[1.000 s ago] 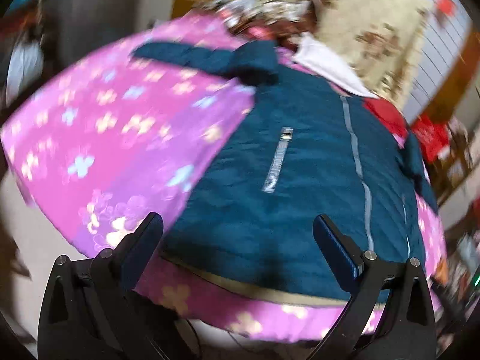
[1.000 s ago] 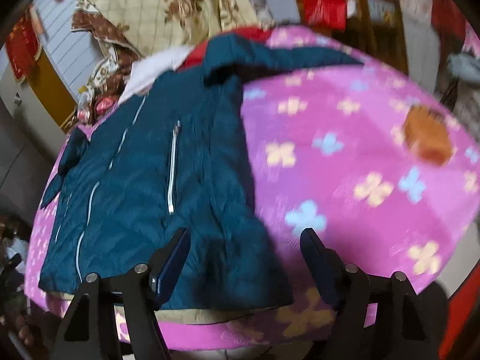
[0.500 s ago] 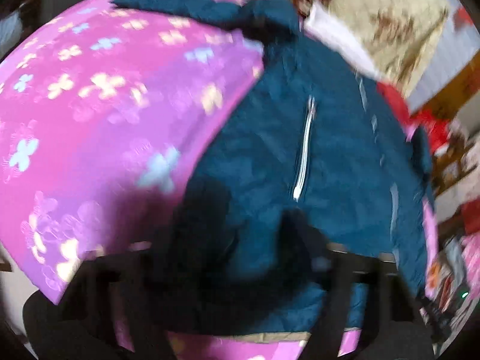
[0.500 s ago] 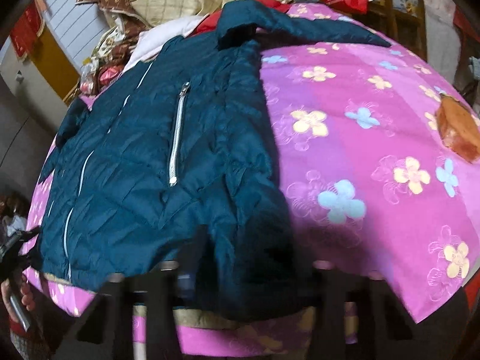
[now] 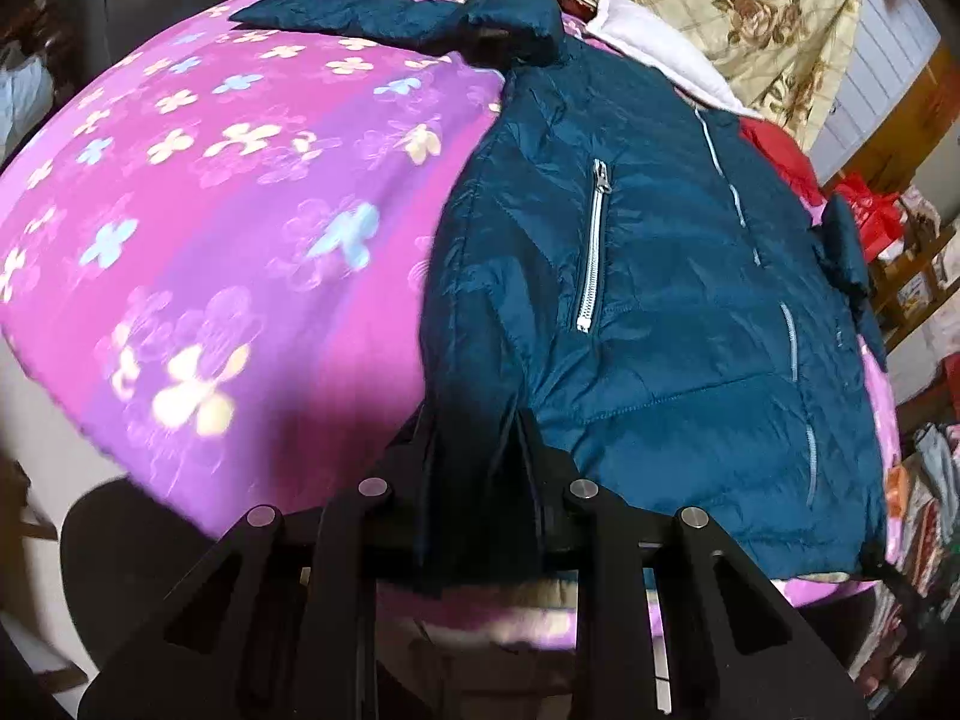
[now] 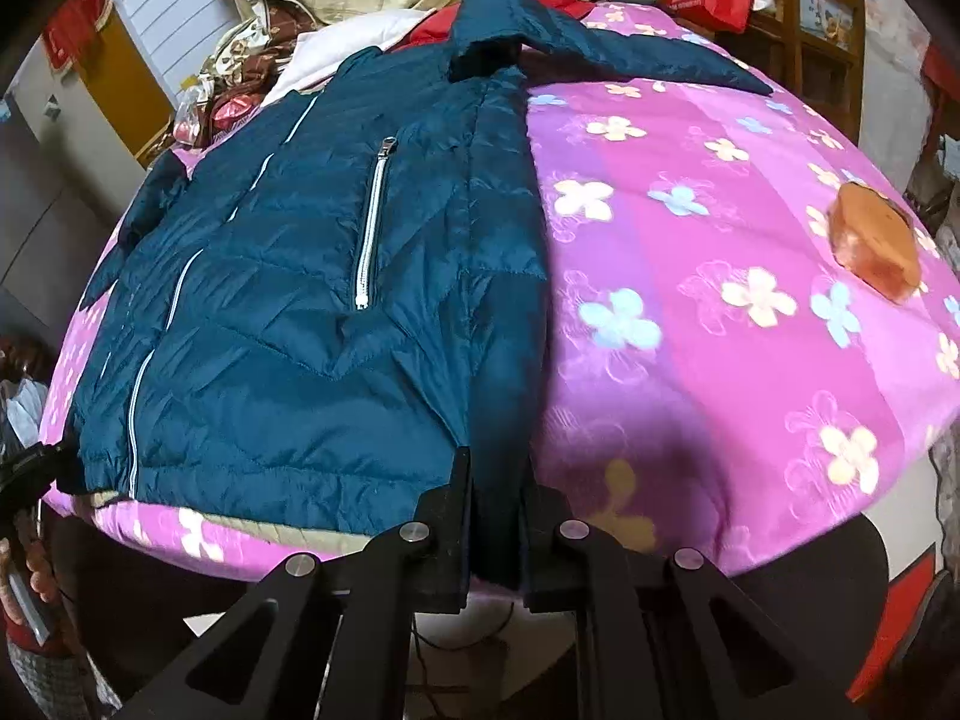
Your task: Fold large clothes
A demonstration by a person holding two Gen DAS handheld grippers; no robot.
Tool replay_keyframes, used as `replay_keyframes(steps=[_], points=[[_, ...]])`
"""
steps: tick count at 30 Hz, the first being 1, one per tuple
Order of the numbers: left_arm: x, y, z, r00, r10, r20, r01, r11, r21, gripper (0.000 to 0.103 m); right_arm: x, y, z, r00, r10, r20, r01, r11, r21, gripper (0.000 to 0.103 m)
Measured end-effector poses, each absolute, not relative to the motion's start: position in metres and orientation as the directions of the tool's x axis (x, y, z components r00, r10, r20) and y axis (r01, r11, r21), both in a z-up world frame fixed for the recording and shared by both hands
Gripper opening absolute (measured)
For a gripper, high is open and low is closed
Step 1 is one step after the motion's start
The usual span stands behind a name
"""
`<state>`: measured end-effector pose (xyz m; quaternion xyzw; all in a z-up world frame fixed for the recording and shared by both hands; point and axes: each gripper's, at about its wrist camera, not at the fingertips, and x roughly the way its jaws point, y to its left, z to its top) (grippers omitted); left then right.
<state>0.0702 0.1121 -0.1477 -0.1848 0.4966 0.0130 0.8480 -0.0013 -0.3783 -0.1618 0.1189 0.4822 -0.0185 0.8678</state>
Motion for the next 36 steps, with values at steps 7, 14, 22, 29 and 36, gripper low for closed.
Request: replay_keyframes(steps=[7, 14, 22, 29, 36], points=[[0.032, 0.135, -0.103, 0.61, -0.105, -0.785, -0.229, 0.926, -0.301, 0.023, -0.025, -0.379, -0.13, 0.585, 0.068, -0.808, 0.128, 0.976, 0.175, 0.039], [0.028, 0.159, -0.059, 0.676, -0.048, -0.735, -0.24, 0.929, -0.282, 0.045, -0.025, -0.349, -0.065, 0.731, 0.1, -0.675, 0.037, 0.982, 0.185, 0.068], [0.066, 0.207, -0.036, 0.734, -0.067, -0.676, -0.308, 0.854, -0.419, 0.078, 0.035, -0.265, -0.038, 0.759, 0.219, -0.614, -0.144, 0.975, 0.17, 0.068], [0.144, 0.259, -0.044, 0.73, -0.063, -0.68, -0.387, 0.782, -0.488, 0.078, 0.109, -0.219, -0.064, 0.758, 0.23, -0.61, -0.187, 0.973, 0.134, 0.068], [0.241, 0.311, -0.081, 0.707, -0.122, -0.697, -0.439, 0.697, -0.567, 0.078, 0.168, -0.217, -0.09, 0.753, 0.253, -0.607, -0.174, 0.967, 0.188, 0.068]])
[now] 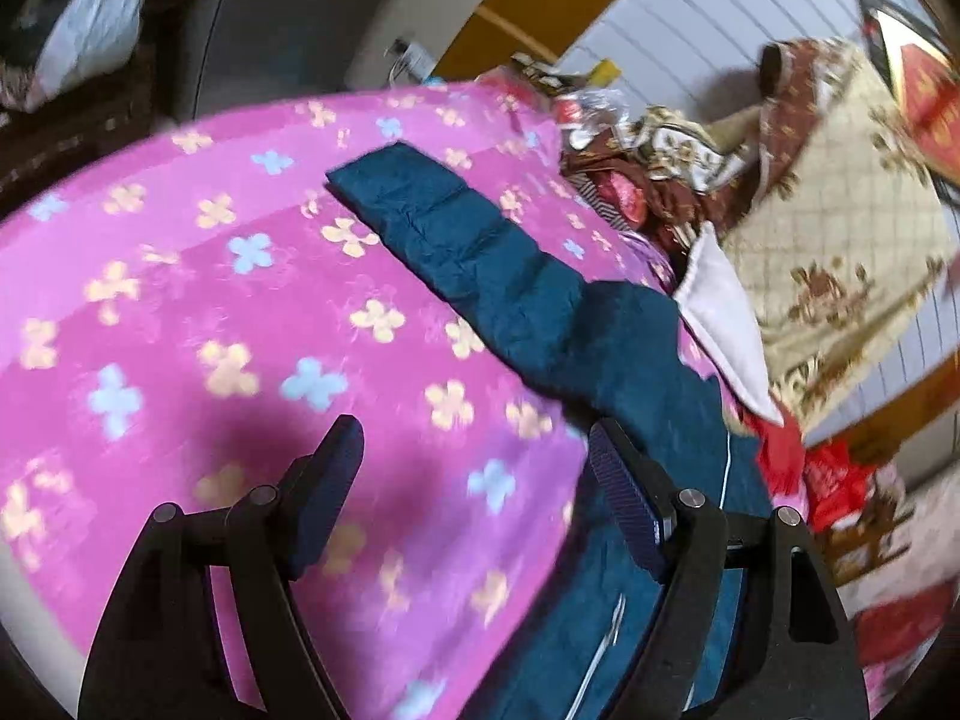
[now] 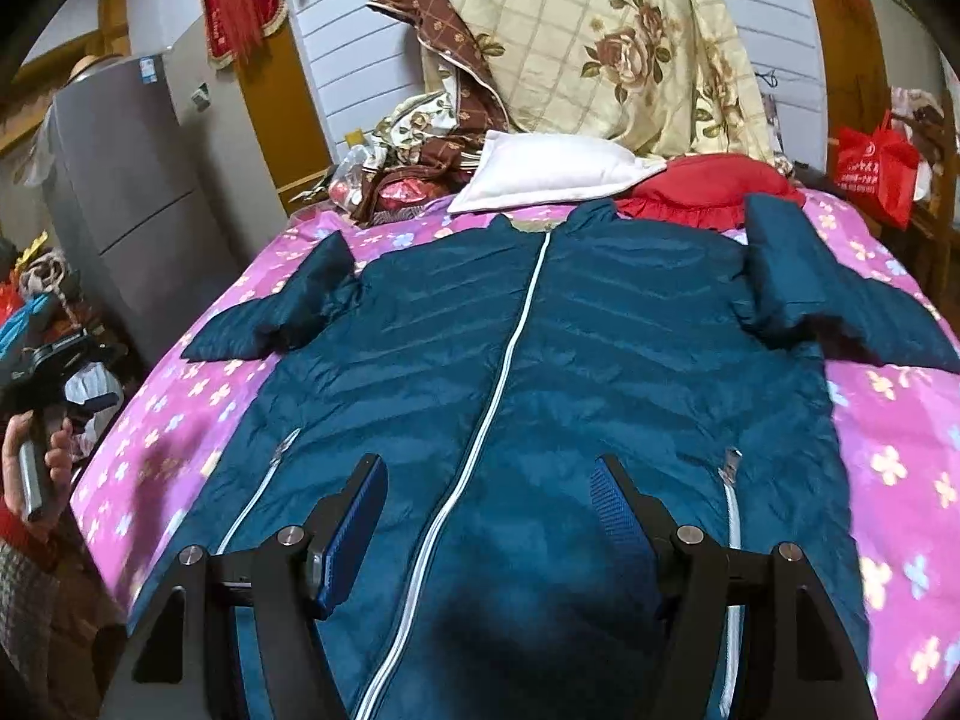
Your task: Fold large clothes
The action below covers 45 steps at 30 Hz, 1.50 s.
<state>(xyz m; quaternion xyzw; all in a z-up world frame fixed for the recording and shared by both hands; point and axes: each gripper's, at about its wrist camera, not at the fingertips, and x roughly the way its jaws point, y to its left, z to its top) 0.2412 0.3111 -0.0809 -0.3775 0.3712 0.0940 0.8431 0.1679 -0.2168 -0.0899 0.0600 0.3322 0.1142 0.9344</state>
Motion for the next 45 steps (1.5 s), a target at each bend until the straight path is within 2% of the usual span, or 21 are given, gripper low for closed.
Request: replay_keyframes(steps=[11, 16, 23, 26, 27, 28, 29, 31, 33, 39, 42, 45], points=[[0.363, 0.358, -0.147, 0.686, -0.262, -0.679, -0.457, 0.572, -0.682, 0.078, 0.219, -0.227, -0.132, 0.744, 0.215, -0.633, -0.109, 0.973, 0.202, 0.068], [0.389, 0.359, -0.176, 0.666, -0.306, -0.68, -0.472, 0.533, -0.702, 0.078, 0.23, -0.226, -0.149, 0.725, 0.21, -0.656, -0.114, 0.976, 0.186, 0.068], [0.423, 0.362, -0.175, 0.698, -0.278, -0.659, -0.454, 0.54, -0.709, 0.079, 0.235, -0.227, -0.162, 0.714, 0.212, -0.667, -0.114, 0.975, 0.188, 0.068], [0.438, 0.361, -0.174, 0.691, -0.252, -0.678, -0.465, 0.563, -0.683, 0.079, 0.238, -0.228, -0.168, 0.709, 0.212, -0.673, -0.106, 0.975, 0.195, 0.068], [0.444, 0.36, -0.172, 0.679, -0.237, -0.695, -0.472, 0.583, -0.661, 0.074, 0.238, -0.229, -0.17, 0.706, 0.213, -0.675, -0.105, 0.974, 0.199, 0.068], [0.449, 0.357, -0.172, 0.655, -0.224, -0.722, -0.484, 0.609, -0.629, 0.042, 0.239, -0.23, -0.171, 0.704, 0.215, -0.677, -0.101, 0.974, 0.204, 0.068], [0.453, 0.355, -0.173, 0.628, -0.223, -0.746, -0.493, 0.628, -0.602, 0.015, 0.24, -0.231, -0.173, 0.701, 0.217, -0.679, -0.098, 0.973, 0.209, 0.068], [0.455, 0.349, -0.167, 0.607, -0.216, -0.765, -0.487, 0.66, -0.572, 0.013, 0.24, -0.231, -0.176, 0.699, 0.222, -0.68, -0.098, 0.972, 0.216, 0.069], [0.452, 0.339, -0.145, 0.617, -0.159, -0.77, -0.47, 0.711, -0.523, 0.011, 0.241, -0.232, -0.178, 0.692, 0.231, -0.684, -0.1, 0.969, 0.226, 0.069], [0.443, 0.273, -0.059, 0.683, -0.144, -0.716, -0.313, 0.828, -0.465, 0.007, 0.242, -0.236, -0.18, 0.688, 0.262, -0.677, -0.101, 0.958, 0.268, 0.069], [0.439, 0.207, -0.019, 0.7, -0.203, -0.685, -0.167, 0.886, -0.433, 0.007, 0.24, -0.24, -0.18, 0.692, 0.284, -0.664, -0.101, 0.948, 0.3, 0.069], [0.43, 0.125, 0.007, 0.684, -0.322, -0.655, 0.018, 0.904, -0.426, 0.007, 0.238, -0.244, -0.18, 0.696, 0.306, -0.65, -0.1, 0.937, 0.334, 0.069]])
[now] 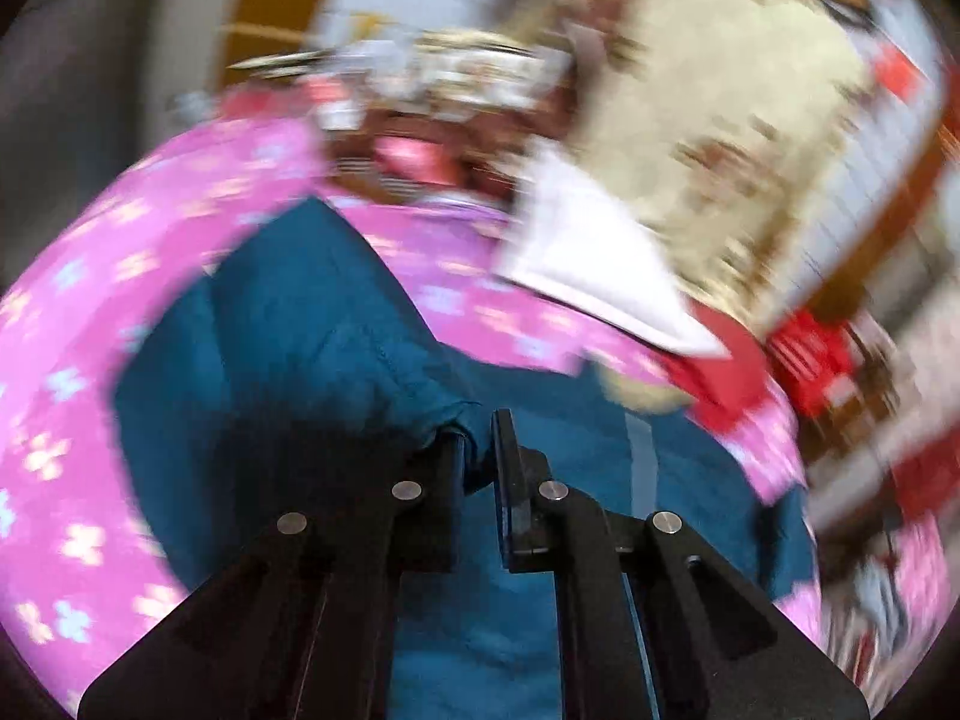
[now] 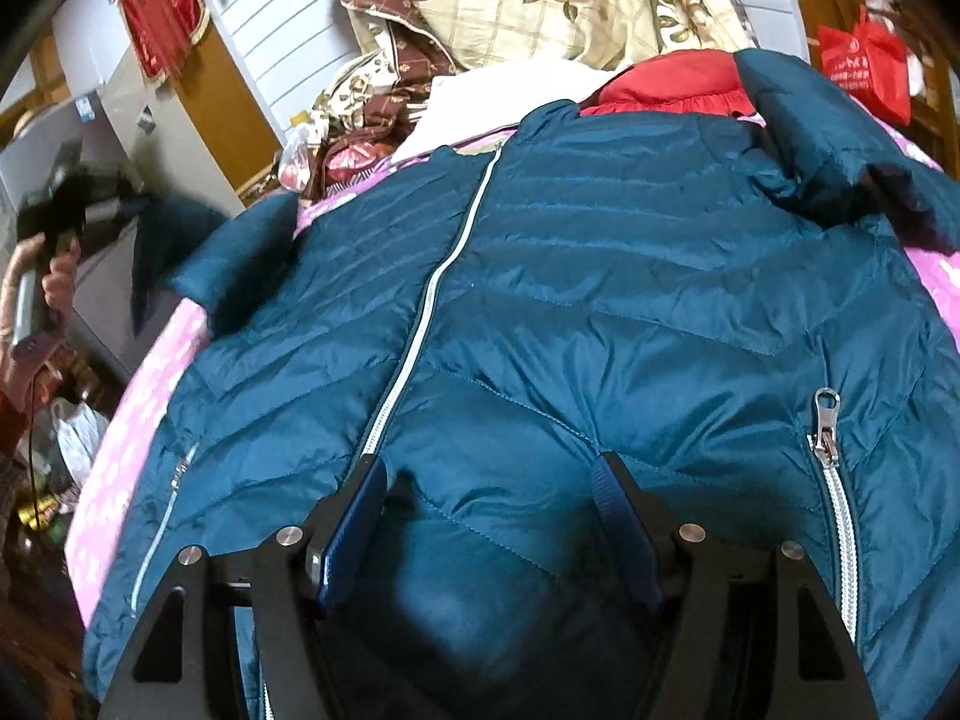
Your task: Fold large clothes
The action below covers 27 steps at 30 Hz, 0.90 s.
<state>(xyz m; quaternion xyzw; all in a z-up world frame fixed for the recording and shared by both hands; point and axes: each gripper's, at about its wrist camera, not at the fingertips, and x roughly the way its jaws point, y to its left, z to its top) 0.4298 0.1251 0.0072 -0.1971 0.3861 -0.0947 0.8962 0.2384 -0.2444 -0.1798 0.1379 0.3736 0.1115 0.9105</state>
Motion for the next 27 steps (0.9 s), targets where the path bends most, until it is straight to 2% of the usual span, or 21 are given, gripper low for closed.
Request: replay_keyframes(steps=[6, 10, 12, 13, 14, 16, 21, 24, 27], points=[[0.396, -0.011, 0.007, 0.541, -0.465, -0.7, 0.254, 0.885, -0.391, 0.008, 0.238, -0.253, -0.18, 0.701, 0.352, -0.621, -0.099, 0.909, 0.404, 0.069], [0.361, -0.044, -0.003, 0.503, -0.461, -0.731, 0.315, 0.886, -0.341, 0.015, 0.239, -0.257, -0.181, 0.7, 0.371, -0.61, -0.098, 0.896, 0.432, 0.069], [0.337, -0.044, -0.007, 0.523, -0.414, -0.745, 0.327, 0.905, -0.274, 0.029, 0.239, -0.256, -0.181, 0.7, 0.372, -0.61, -0.097, 0.895, 0.435, 0.069], [0.326, -0.039, -0.01, 0.531, -0.4, -0.747, 0.327, 0.91, -0.254, 0.043, 0.238, -0.256, -0.181, 0.699, 0.372, -0.611, -0.097, 0.896, 0.434, 0.069], [0.313, -0.033, -0.012, 0.541, -0.391, -0.744, 0.323, 0.914, -0.245, 0.054, 0.238, -0.256, -0.181, 0.699, 0.37, -0.612, -0.097, 0.897, 0.432, 0.069], [0.29, -0.017, -0.022, 0.556, -0.372, -0.743, 0.302, 0.924, -0.236, 0.058, 0.238, -0.256, -0.181, 0.698, 0.368, -0.614, -0.096, 0.898, 0.429, 0.069], [0.245, 0.037, -0.067, 0.647, -0.226, -0.728, 0.112, 0.973, -0.203, 0.059, 0.241, -0.251, -0.181, 0.687, 0.333, -0.646, -0.086, 0.92, 0.382, 0.069], [0.225, 0.059, -0.103, 0.676, -0.091, -0.731, -0.003, 0.992, -0.126, 0.059, 0.242, -0.234, -0.169, 0.646, 0.204, -0.735, -0.066, 0.975, 0.213, 0.069], [0.219, 0.072, -0.135, 0.659, -0.023, -0.752, -0.039, 0.997, -0.064, 0.059, 0.238, -0.224, -0.142, 0.669, 0.164, -0.725, -0.077, 0.985, 0.152, 0.069]])
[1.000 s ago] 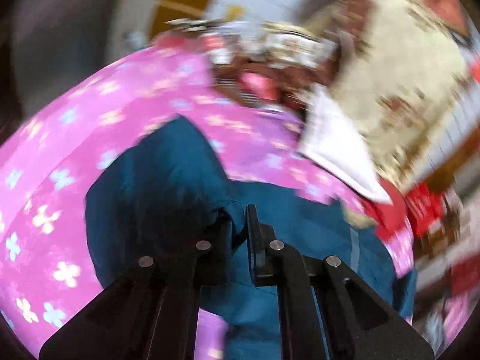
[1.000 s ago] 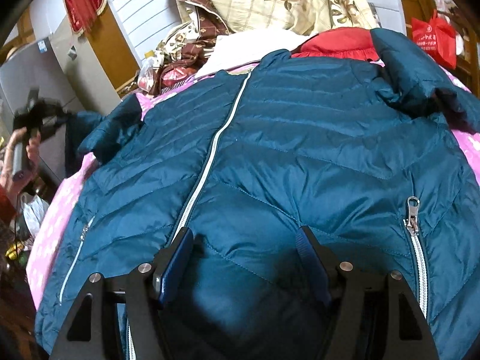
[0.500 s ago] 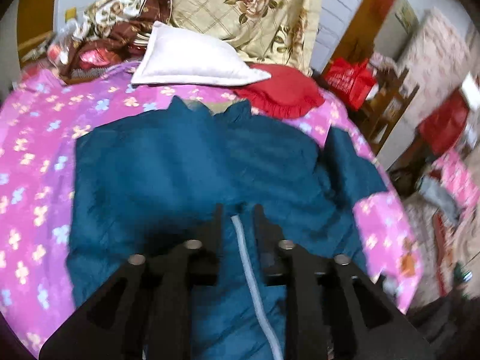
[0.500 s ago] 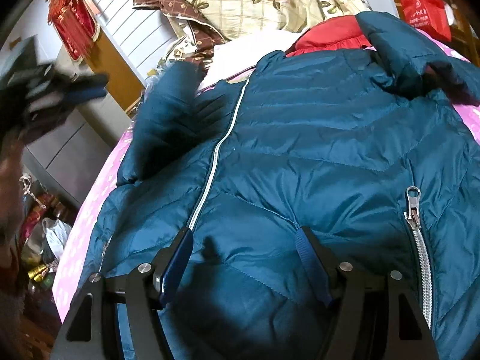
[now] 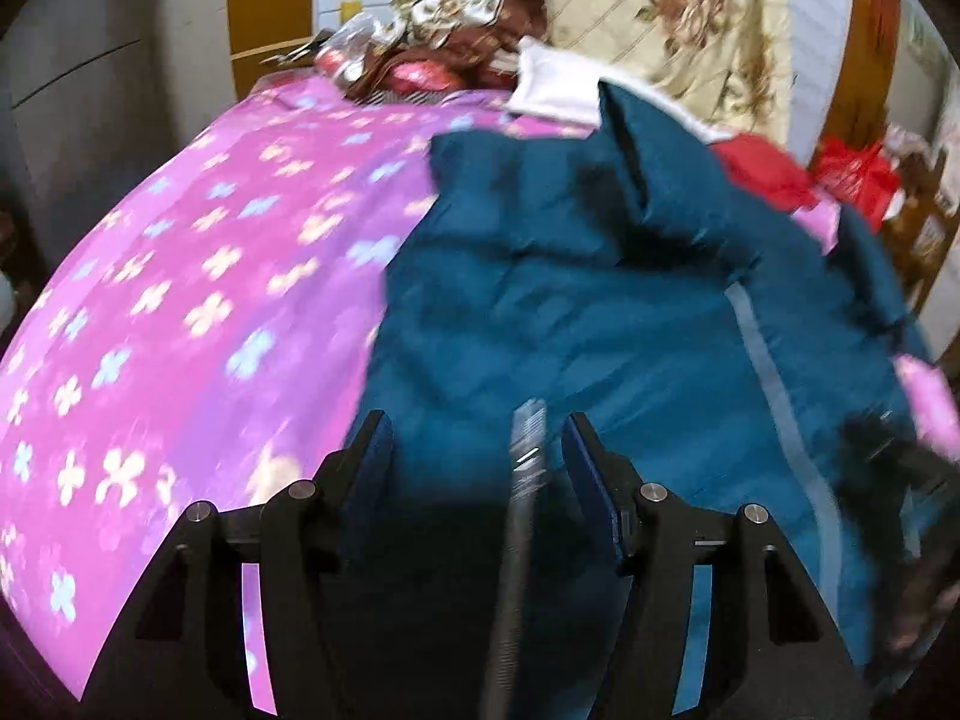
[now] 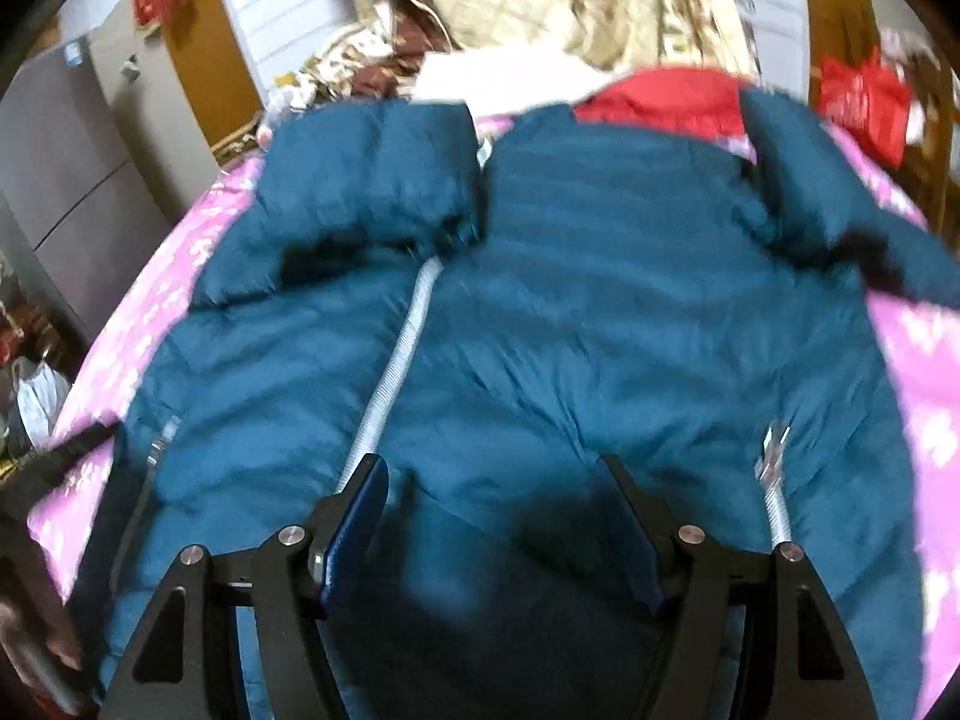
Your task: Fold large clothes
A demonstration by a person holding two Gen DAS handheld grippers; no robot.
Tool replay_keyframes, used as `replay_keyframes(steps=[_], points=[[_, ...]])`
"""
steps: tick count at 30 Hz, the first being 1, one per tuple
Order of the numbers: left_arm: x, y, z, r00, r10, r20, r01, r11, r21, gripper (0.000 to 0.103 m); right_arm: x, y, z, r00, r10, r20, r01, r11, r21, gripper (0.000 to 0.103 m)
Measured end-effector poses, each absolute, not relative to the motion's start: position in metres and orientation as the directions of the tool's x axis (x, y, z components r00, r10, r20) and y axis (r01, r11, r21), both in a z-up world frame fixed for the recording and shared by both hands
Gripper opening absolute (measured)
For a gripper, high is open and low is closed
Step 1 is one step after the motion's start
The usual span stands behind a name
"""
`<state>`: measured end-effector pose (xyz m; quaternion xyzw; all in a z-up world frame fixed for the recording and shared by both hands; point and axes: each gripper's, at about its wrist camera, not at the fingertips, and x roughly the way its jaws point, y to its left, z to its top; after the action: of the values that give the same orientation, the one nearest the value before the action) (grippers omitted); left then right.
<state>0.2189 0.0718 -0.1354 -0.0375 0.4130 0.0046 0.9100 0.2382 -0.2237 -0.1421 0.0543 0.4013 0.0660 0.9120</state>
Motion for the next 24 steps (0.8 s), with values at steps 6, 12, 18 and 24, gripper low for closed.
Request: replay_keyframes(steps=[6, 12, 18, 24], points=[[0.216, 0.108, -0.155, 0.66, -0.108, -0.744, -0.095, 0.97, -0.225, 0.059, 0.277, -0.156, -0.092, 0.707, 0.112, -0.698, -0.152, 0.988, 0.004, 0.069], [0.223, 0.118, -0.166, 0.627, -0.163, -0.762, -0.111, 0.949, -0.295, 0.059, 0.338, -0.047, -0.088, 0.669, 0.217, -0.711, -0.292, 0.956, 0.018, 0.069], [0.221, 0.115, -0.167, 0.627, -0.154, -0.763, -0.108, 0.954, -0.281, 0.059, 0.41, -0.034, -0.113, 0.572, 0.179, -0.8, -0.226, 0.973, 0.056, 0.063], [0.219, 0.115, -0.166, 0.627, -0.133, -0.768, -0.118, 0.958, -0.263, 0.059, 0.423, -0.168, -0.096, 0.631, -0.168, -0.757, 0.167, 0.983, -0.079, 0.063]])
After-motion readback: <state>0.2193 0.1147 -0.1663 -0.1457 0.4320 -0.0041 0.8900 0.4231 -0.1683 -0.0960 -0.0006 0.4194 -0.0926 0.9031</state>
